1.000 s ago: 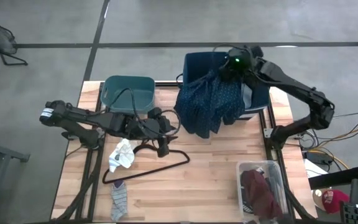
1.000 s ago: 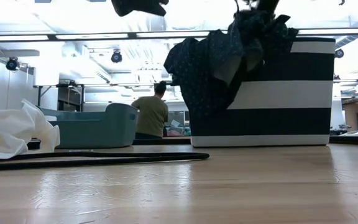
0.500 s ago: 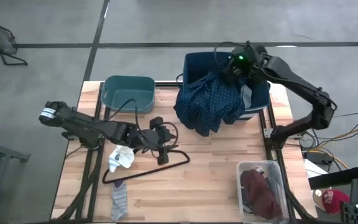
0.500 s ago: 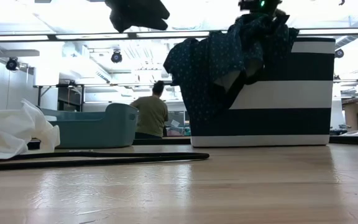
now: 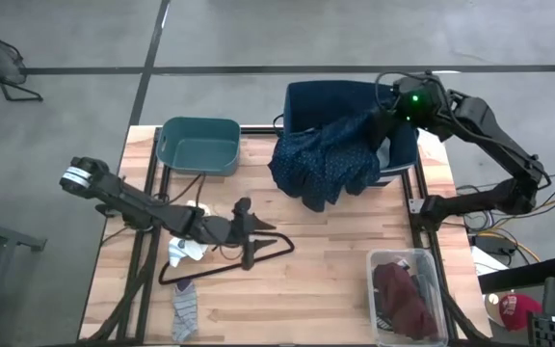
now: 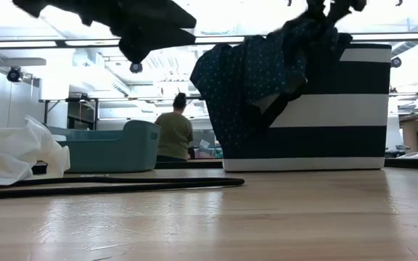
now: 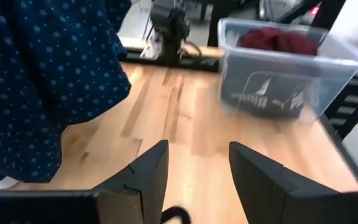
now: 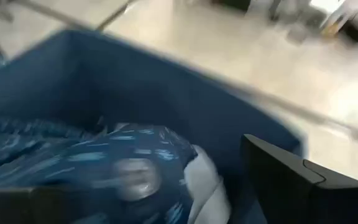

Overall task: Pick & Place Cloths
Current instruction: Put the blue polo shirt into the blue bin

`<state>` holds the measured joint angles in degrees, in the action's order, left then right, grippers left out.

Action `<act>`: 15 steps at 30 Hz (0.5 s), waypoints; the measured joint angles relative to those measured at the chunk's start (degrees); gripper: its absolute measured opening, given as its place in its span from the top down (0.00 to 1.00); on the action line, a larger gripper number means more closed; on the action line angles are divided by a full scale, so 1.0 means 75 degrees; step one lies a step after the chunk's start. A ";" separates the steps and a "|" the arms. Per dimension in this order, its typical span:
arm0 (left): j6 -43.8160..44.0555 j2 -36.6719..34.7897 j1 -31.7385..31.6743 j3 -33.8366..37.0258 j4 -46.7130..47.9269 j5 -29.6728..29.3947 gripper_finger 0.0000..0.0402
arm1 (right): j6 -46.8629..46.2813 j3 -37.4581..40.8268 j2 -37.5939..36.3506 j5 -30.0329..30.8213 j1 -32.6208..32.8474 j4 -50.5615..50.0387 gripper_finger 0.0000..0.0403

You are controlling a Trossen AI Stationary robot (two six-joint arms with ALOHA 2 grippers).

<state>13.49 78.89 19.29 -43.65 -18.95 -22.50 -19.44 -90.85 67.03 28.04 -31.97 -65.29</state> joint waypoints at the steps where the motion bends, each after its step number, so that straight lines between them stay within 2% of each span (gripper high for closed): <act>1: 0.0004 0.0000 0.0021 0.0178 -0.0366 0.0002 0.57 | -0.0115 0.0006 -0.0006 -0.0173 -0.0053 -0.0216 0.34; 6: 0.0084 0.0000 0.0101 0.0845 -0.1604 0.0075 0.57 | -0.0396 0.0004 0.0073 -0.0667 -0.0064 -0.0956 0.36; 12: -0.0087 0.0000 0.0213 0.1276 -0.2322 0.0081 0.57 | -0.0024 0.0015 0.0117 -0.1356 0.0223 -0.0692 0.41; 15: -0.0285 0.0000 0.0280 0.1442 -0.2706 0.0078 0.57 | 0.0229 0.0058 0.0116 -0.1732 0.0750 -0.0386 0.43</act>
<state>11.35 78.89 21.39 -32.83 -39.25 -21.91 -17.72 -90.42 67.90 15.05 -26.34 -68.18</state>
